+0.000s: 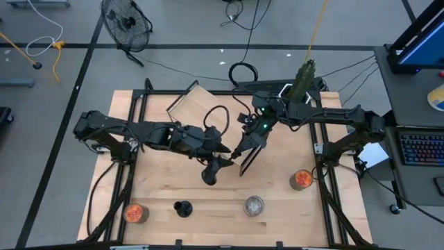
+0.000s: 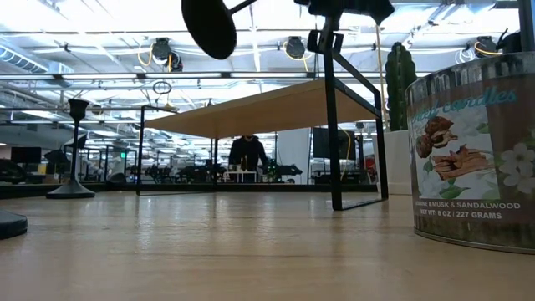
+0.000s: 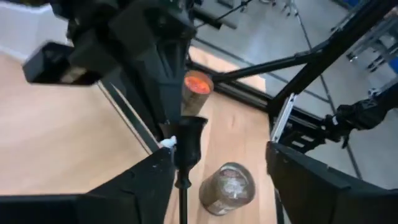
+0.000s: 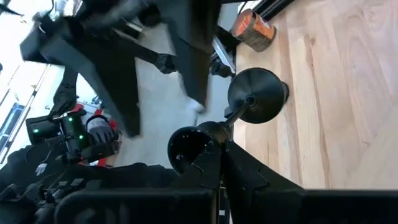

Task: Pick & Place candle stick holders
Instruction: Put the top right black candle holder on the shelf

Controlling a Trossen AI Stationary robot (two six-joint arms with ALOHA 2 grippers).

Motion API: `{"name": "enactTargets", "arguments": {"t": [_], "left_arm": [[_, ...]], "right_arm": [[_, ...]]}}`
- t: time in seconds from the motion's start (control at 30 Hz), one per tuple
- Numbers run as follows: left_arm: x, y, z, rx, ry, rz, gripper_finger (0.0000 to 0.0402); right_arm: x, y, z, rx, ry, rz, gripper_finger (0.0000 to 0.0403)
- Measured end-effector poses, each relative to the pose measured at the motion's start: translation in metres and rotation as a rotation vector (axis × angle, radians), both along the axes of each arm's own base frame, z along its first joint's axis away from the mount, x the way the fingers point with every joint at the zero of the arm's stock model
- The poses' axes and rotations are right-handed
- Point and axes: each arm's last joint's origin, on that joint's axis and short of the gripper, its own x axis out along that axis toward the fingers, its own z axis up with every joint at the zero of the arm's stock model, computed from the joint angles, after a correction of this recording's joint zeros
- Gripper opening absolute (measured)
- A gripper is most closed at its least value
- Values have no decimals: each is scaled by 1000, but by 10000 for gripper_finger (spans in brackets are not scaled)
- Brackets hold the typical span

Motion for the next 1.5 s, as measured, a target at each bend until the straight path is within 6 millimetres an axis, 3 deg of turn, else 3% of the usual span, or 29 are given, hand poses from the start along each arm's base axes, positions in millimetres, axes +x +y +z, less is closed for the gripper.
{"name": "enactTargets", "arguments": {"t": [0.83,0.97,1.1,1.5], "left_arm": [[35,9,-35,-134,61,-54,276],[36,13,-31,-144,29,-45,271],[36,15,-32,-162,33,-37,241],[36,15,-32,-191,50,-87,102]], "right_arm": [[3,18,0,-13,-11,60,0],[2,19,-1,-14,-9,63,0],[2,18,-1,-16,-8,63,0],[2,19,-1,-17,-11,70,0]]}}
